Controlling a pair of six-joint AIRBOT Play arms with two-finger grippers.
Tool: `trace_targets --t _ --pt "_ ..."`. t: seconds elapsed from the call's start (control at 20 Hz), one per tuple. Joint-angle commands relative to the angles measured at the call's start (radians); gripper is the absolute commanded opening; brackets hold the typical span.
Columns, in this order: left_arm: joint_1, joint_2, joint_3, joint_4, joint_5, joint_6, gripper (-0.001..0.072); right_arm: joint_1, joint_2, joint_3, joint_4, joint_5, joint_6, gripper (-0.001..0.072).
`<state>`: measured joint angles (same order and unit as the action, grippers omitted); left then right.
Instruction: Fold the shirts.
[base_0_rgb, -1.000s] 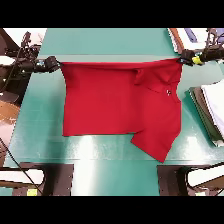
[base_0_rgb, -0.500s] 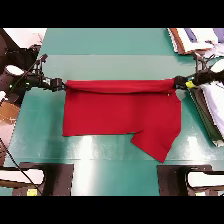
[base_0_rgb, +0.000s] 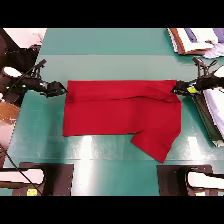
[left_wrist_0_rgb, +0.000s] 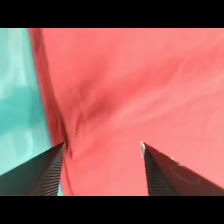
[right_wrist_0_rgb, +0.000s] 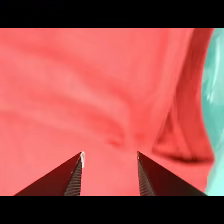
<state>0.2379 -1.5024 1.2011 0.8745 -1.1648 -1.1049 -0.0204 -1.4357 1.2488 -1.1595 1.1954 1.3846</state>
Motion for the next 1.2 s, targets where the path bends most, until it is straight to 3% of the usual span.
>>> trace_targets --t 0.0,0.15,0.35,0.6,0.9,0.95,1.1,1.15 --pt "0.073 0.071 -0.026 0.061 -0.16 -0.021 0.0571 -0.06 0.037 0.01 0.02 0.225 -0.031 0.0387" --pt "0.12 0.173 -0.156 0.101 -0.225 -0.053 0.0571 -0.122 0.143 -0.117 0.118 0.255 -0.073 0.0386" --pt "0.117 0.3 -0.392 0.114 -0.164 -0.111 0.0572 -0.195 0.277 -0.284 0.225 0.246 -0.121 0.0386" --pt "0.117 0.321 -0.592 0.108 -0.128 -0.121 0.0572 -0.24 0.369 -0.36 0.225 0.244 -0.138 0.0385" --pt "0.117 0.321 -0.641 0.056 -0.055 -0.118 0.0561 -0.24 0.427 -0.359 0.225 0.237 -0.138 0.0385" --pt "0.117 0.321 -0.641 0.035 -0.05 -0.117 0.049 -0.24 0.436 -0.359 0.225 0.236 -0.138 0.0385" --pt "0.117 0.321 -0.641 0.015 -0.04 -0.118 0.0473 -0.24 0.462 -0.359 0.225 0.236 -0.137 0.0385" --pt "0.117 0.321 -0.641 0.011 -0.042 -0.116 0.0335 -0.24 0.471 -0.359 0.225 0.236 -0.137 0.0385"
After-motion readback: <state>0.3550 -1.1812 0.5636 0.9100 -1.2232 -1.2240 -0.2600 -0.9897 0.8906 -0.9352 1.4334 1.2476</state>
